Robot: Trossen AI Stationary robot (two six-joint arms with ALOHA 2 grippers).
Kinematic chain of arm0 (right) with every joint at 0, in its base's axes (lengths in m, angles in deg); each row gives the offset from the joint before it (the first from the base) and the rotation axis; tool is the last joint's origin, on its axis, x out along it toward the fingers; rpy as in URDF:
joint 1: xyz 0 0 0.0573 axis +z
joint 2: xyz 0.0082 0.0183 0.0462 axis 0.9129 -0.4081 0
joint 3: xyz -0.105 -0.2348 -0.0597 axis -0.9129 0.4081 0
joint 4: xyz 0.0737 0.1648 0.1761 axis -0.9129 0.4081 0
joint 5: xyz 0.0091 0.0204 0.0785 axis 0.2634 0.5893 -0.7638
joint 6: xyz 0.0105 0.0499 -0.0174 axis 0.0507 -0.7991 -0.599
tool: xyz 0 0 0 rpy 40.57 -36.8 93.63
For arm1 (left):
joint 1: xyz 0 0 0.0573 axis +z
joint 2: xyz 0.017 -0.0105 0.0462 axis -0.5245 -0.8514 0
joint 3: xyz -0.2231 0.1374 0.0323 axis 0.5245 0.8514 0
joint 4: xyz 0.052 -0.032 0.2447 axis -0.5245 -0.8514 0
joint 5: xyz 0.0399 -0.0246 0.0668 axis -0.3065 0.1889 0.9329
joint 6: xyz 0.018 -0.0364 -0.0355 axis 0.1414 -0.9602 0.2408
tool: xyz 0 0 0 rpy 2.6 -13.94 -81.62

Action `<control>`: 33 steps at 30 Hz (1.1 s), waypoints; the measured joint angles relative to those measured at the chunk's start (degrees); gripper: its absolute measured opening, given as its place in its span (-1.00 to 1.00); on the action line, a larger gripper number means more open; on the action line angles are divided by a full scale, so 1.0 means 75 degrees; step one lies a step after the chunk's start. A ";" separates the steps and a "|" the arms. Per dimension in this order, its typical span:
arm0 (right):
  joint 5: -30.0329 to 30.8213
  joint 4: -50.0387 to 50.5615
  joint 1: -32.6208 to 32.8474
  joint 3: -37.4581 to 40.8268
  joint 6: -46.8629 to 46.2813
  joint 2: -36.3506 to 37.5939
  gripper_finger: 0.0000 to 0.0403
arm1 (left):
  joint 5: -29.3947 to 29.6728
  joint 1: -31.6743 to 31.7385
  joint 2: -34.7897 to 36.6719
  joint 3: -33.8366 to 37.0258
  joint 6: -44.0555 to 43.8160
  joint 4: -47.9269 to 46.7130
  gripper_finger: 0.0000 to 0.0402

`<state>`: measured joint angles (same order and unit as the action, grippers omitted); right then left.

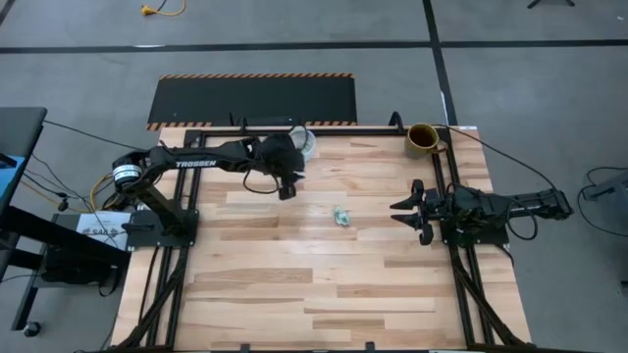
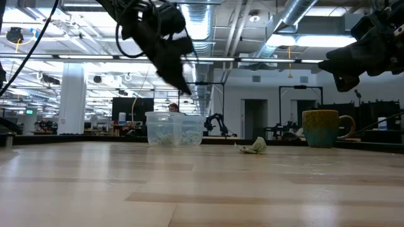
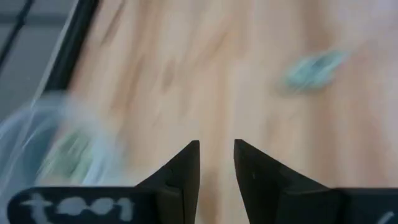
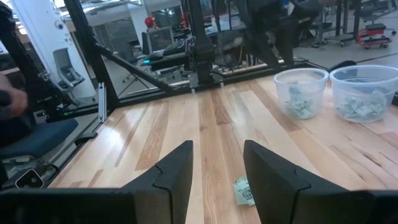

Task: Pick and place items into bin
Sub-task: Put the right stevia packet into the bottom bin

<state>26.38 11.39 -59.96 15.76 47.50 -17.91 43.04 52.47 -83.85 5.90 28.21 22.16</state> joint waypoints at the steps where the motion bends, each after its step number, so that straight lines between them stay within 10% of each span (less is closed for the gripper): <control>1: 0.0000 0.0000 0.0002 0.0000 0.0000 -0.0001 -0.33 | -0.0500 -0.0013 0.0000 0.0000 0.0000 0.0303 -0.57; 9: 0.0000 0.0000 0.0002 0.0000 0.0000 -0.0003 -0.33 | -0.3397 -0.0470 -0.0065 -0.0005 0.0038 0.2637 -0.59; 33: 0.0000 0.0015 0.0000 0.0000 0.0000 -0.0003 -0.33 | 0.0973 -0.2399 -0.2242 -0.1074 -0.1868 0.3438 -0.59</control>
<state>26.38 11.50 -59.96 15.76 47.50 -17.93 50.34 34.48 -100.67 -2.16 14.20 47.94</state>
